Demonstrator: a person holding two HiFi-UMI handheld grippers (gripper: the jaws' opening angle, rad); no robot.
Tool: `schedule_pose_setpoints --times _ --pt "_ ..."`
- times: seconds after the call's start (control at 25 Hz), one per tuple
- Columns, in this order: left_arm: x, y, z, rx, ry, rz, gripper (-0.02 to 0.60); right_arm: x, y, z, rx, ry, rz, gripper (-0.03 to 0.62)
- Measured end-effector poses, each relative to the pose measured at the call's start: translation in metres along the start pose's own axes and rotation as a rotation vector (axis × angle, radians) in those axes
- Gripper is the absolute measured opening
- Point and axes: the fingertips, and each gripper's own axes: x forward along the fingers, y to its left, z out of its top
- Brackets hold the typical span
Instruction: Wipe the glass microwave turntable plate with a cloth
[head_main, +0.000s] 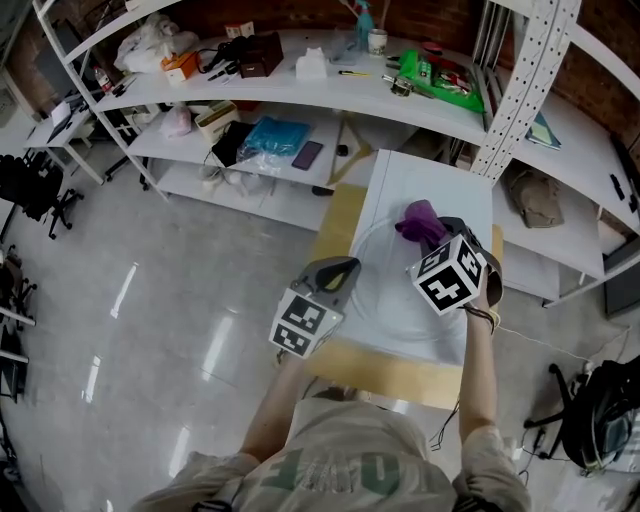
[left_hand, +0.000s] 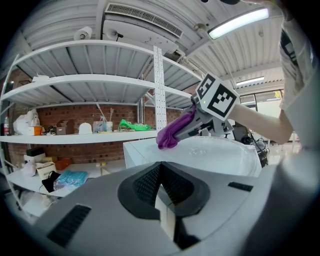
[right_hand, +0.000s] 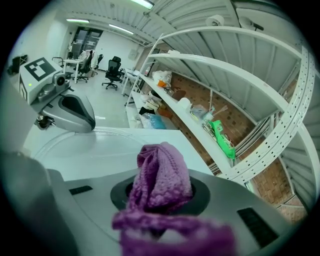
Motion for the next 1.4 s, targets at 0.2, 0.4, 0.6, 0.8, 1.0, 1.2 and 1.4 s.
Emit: schedule_pose_setpoints --times 0.2,0.4,0.6,0.8,1.0,1.2,1.4 --pt "-0.003 0.0 0.001 0.001 0.002 0.004 0.002 -0.004 0.008 0.0 -0.001 0.001 0.021 0.049" --pt "0.001 0.002 0.002 0.006 0.0 0.009 0.002 -0.027 0.033 -0.005 -0.041 -0.005 0.054 0.049" --pt "0.002 0.004 0.001 0.025 0.019 0.018 0.002 -0.061 0.076 -0.011 -0.082 -0.022 0.108 0.049" --pt "0.0 0.004 0.001 0.029 0.025 0.02 0.002 -0.092 0.111 -0.018 -0.119 -0.043 0.141 0.049" --pt "0.001 0.004 0.0 0.04 0.042 0.027 0.002 -0.112 0.133 -0.024 -0.136 -0.058 0.168 0.049" --pt "-0.002 0.004 -0.001 0.038 0.05 0.031 0.003 -0.127 0.153 -0.026 -0.171 -0.07 0.184 0.049" --pt "-0.001 0.007 0.001 0.049 0.049 0.041 0.002 -0.127 0.157 -0.025 -0.177 -0.075 0.18 0.049"
